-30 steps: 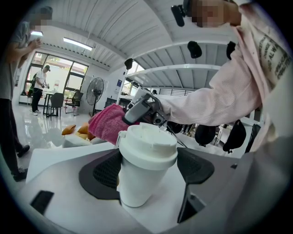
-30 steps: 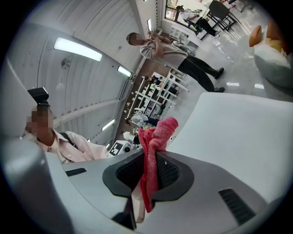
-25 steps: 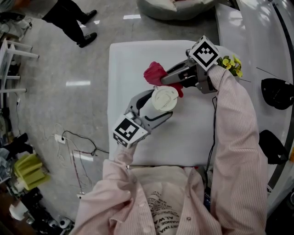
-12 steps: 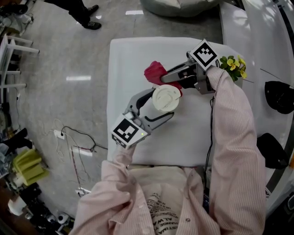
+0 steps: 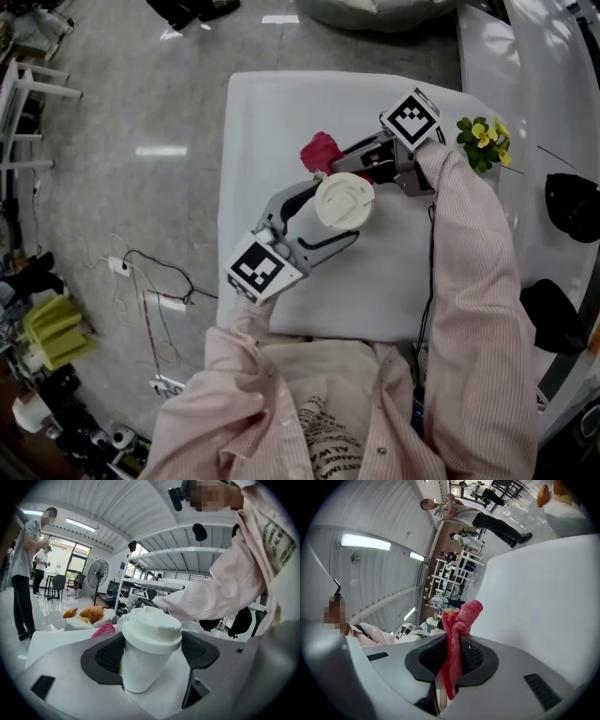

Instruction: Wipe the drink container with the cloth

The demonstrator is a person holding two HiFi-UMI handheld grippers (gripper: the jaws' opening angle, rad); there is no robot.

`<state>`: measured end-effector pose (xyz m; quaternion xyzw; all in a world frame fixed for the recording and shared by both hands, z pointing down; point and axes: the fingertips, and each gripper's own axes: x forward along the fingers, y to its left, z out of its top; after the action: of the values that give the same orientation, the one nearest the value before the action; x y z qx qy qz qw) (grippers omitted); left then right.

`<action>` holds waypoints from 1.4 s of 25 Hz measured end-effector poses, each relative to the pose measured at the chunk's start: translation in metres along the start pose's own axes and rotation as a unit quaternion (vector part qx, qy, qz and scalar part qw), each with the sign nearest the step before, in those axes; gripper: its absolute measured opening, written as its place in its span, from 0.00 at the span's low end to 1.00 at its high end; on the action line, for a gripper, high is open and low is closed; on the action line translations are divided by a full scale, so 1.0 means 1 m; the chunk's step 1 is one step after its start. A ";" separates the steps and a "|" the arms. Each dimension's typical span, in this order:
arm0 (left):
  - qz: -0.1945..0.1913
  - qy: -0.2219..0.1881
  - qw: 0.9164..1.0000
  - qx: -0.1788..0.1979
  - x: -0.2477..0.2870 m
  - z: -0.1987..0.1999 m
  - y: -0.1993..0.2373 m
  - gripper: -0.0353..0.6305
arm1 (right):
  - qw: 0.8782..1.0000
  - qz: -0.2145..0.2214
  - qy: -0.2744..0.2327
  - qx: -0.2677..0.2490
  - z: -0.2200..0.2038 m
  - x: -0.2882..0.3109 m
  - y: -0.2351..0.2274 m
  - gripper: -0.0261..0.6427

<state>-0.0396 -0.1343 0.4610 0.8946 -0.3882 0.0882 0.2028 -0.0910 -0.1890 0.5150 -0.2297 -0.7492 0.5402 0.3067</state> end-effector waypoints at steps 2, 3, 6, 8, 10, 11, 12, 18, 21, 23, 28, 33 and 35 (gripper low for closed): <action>-0.001 0.001 1.000 0.000 0.001 0.000 0.000 0.63 | 1.000 -0.009 0.003 0.009 -0.003 0.001 -0.006 0.11; -0.001 0.001 1.000 -0.001 0.001 0.000 0.000 0.63 | 1.000 -0.012 0.005 0.009 -0.004 0.002 -0.009 0.11; -0.002 0.000 1.000 -0.001 0.001 0.000 0.000 0.63 | 1.000 -0.029 0.008 0.008 -0.006 0.006 -0.018 0.11; -0.003 0.000 1.000 0.000 0.001 0.001 -0.001 0.63 | 0.999 -0.044 0.009 0.008 -0.008 0.009 -0.026 0.11; -0.004 0.000 1.000 -0.001 0.001 0.000 -0.001 0.63 | 0.998 -0.063 0.010 0.006 -0.011 0.011 -0.035 0.11; -0.004 0.000 1.000 -0.001 0.001 0.000 -0.001 0.63 | 0.997 -0.072 0.011 0.006 -0.012 0.013 -0.040 0.11; -0.004 0.001 1.000 -0.001 0.001 0.000 -0.001 0.63 | 0.997 -0.082 0.011 0.005 -0.013 0.014 -0.043 0.11; -0.005 -0.001 1.000 -0.003 0.001 0.000 -0.001 0.63 | 0.993 -0.118 0.011 -0.005 -0.016 0.018 -0.057 0.11; -0.006 -0.001 1.000 -0.003 0.001 -0.001 -0.001 0.63 | 0.992 -0.128 -0.003 -0.011 -0.015 0.017 -0.058 0.11; -0.006 -0.002 1.000 -0.006 0.000 -0.001 -0.001 0.63 | 0.990 -0.136 -0.022 -0.016 -0.013 0.013 -0.058 0.11; 0.000 -0.011 1.000 -0.016 -0.005 -0.001 -0.001 0.63 | 0.983 -0.154 -0.096 -0.041 -0.005 -0.003 -0.048 0.11; 0.008 -0.002 1.000 0.004 -0.014 0.000 -0.001 0.63 | 0.953 -0.193 -0.223 -0.073 0.009 -0.043 -0.029 0.11; 0.019 -0.007 1.000 0.004 -0.021 0.003 0.001 0.63 | 0.936 -0.207 -0.270 -0.088 0.010 -0.059 -0.016 0.11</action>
<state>-0.0548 -0.1223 0.4520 0.8886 -0.4059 0.0877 0.1947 -0.0563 -0.2405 0.5156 0.0589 -0.8795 0.4383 0.1759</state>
